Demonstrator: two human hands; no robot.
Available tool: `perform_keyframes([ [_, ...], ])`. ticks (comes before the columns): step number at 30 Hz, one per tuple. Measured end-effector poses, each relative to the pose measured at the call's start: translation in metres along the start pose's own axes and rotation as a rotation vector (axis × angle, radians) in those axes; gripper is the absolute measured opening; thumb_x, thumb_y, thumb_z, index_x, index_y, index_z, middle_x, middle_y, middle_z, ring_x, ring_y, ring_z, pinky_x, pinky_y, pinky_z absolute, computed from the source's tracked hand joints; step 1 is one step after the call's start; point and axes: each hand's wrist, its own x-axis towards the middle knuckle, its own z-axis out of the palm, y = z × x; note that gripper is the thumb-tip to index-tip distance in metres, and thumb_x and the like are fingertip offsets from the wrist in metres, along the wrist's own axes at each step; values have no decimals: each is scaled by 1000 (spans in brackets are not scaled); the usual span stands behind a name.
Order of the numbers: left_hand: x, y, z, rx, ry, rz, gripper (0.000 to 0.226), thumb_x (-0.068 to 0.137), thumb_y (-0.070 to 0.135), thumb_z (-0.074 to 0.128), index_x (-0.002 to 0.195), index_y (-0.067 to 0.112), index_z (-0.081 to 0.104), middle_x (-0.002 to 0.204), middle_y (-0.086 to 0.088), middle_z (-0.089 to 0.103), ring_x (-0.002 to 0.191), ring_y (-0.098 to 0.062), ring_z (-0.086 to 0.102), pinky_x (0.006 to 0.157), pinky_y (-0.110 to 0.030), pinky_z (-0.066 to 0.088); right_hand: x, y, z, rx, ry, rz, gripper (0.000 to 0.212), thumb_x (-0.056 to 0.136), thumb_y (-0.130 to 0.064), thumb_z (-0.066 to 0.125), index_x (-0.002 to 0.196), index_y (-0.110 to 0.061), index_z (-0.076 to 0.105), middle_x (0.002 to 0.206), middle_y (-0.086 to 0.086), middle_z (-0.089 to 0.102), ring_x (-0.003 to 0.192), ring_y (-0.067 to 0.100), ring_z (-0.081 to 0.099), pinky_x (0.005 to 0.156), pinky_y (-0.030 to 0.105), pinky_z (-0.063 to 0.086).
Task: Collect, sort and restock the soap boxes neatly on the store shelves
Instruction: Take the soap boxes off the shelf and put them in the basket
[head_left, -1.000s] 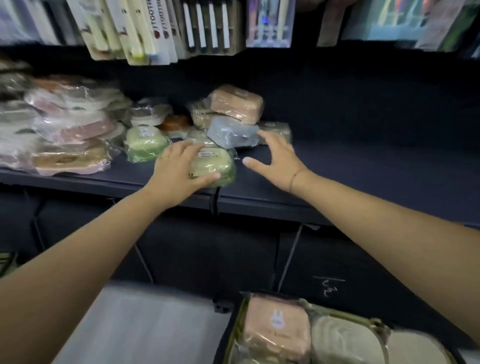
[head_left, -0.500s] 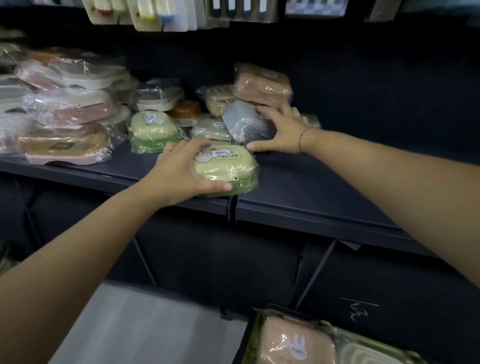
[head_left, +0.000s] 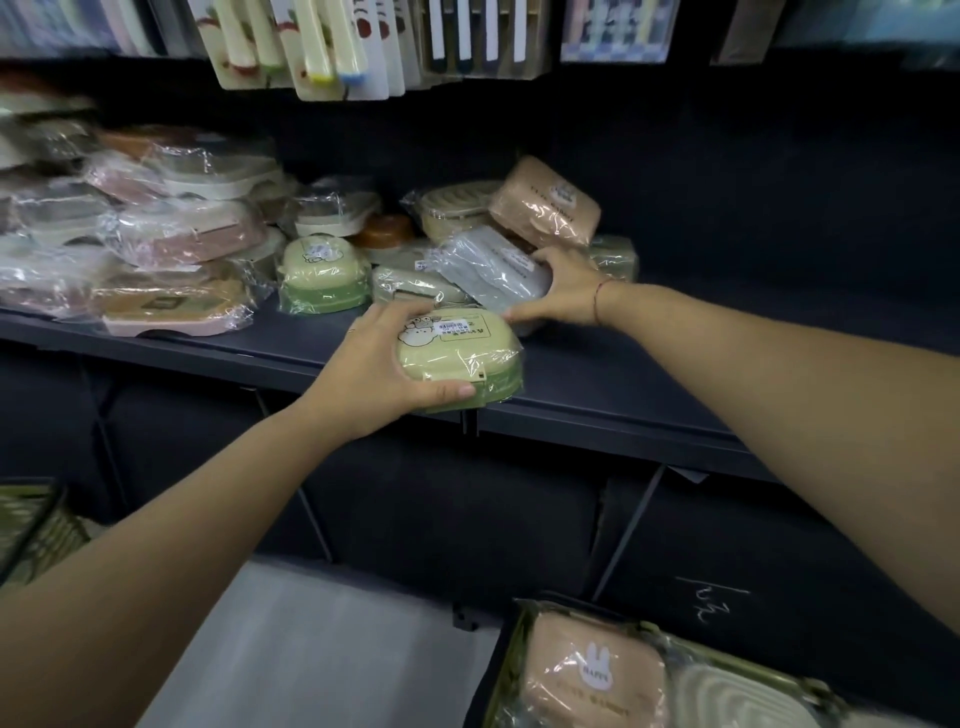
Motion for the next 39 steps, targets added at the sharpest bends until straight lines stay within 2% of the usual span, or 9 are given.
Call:
perform_keyframes([
  [6, -32, 25, 8, 13, 17, 23, 107, 49, 71, 73, 141, 26, 42, 129, 8, 42, 127, -16, 42, 111, -39, 35, -71, 25, -15, 153, 43, 61, 87, 73, -28, 81, 145, -23, 31, 131, -3, 46, 115, 15, 48, 96, 25, 38],
  [10, -83, 54, 24, -43, 22, 64, 112, 47, 76, 78, 141, 26, 42, 127, 11, 42, 123, -12, 43, 105, -28, 34, -166, 48, -26, 190, 110, 18, 90, 71, -36, 82, 144, -32, 29, 141, 2, 40, 125, 17, 45, 107, 30, 37],
  [16, -186, 92, 72, -119, -390, 141, 95, 44, 77, 76, 127, 56, 34, 123, 36, 36, 118, 7, 40, 96, -15, 36, -368, 85, -41, 299, 204, 30, 83, 70, -47, 75, 143, -39, 36, 143, -13, 40, 129, 2, 42, 108, 21, 36],
  [19, -238, 100, 96, -105, -655, 220, 91, 49, 78, 75, 125, 71, 25, 127, 44, 24, 126, 13, 29, 98, -8, 30, -456, 105, -32, 357, 41, 94, 86, 65, -56, 76, 142, -45, 37, 144, -21, 40, 129, -3, 42, 103, 15, 39],
  [23, -283, 96, 122, 58, -852, 272, 101, 55, 83, 68, 135, 59, 13, 134, 41, 10, 127, 18, 19, 109, -10, 22, -519, 127, -2, 363, -346, 201, 76, 73, -47, 80, 136, -53, 39, 132, -37, 42, 124, -8, 44, 95, 8, 40],
  [30, -308, 119, 153, 197, -843, 273, 116, 55, 88, 59, 150, 42, 13, 140, 26, 15, 128, 6, 19, 114, -23, 23, -549, 168, 13, 295, -687, 366, 71, 75, -29, 82, 130, -50, 42, 129, -18, 48, 118, 3, 50, 99, 21, 45],
  [33, -324, 136, 183, 214, -783, 300, 111, 60, 83, 60, 151, 36, 15, 147, 19, 16, 128, 3, 12, 114, -24, 11, -552, 187, -3, 195, -599, 483, 67, 72, -37, 82, 126, -47, 42, 126, -10, 51, 111, 9, 54, 94, 25, 48],
  [36, -335, 130, 216, 302, -665, 397, 98, 67, 81, 48, 146, 26, 32, 147, 1, 35, 136, -15, 26, 117, -45, 25, -555, 198, -4, 105, -431, 677, 73, 71, -45, 79, 132, -37, 40, 124, -4, 52, 105, 13, 56, 90, 27, 47],
  [39, -341, 113, 237, 420, -611, 589, 79, 81, 68, 37, 146, 24, 39, 151, -10, 39, 140, -29, 31, 112, -52, 20, -559, 195, 20, -13, -348, 768, 83, 79, -44, 75, 145, -27, 28, 121, 2, 39, 105, 21, 52, 93, 31, 44],
])
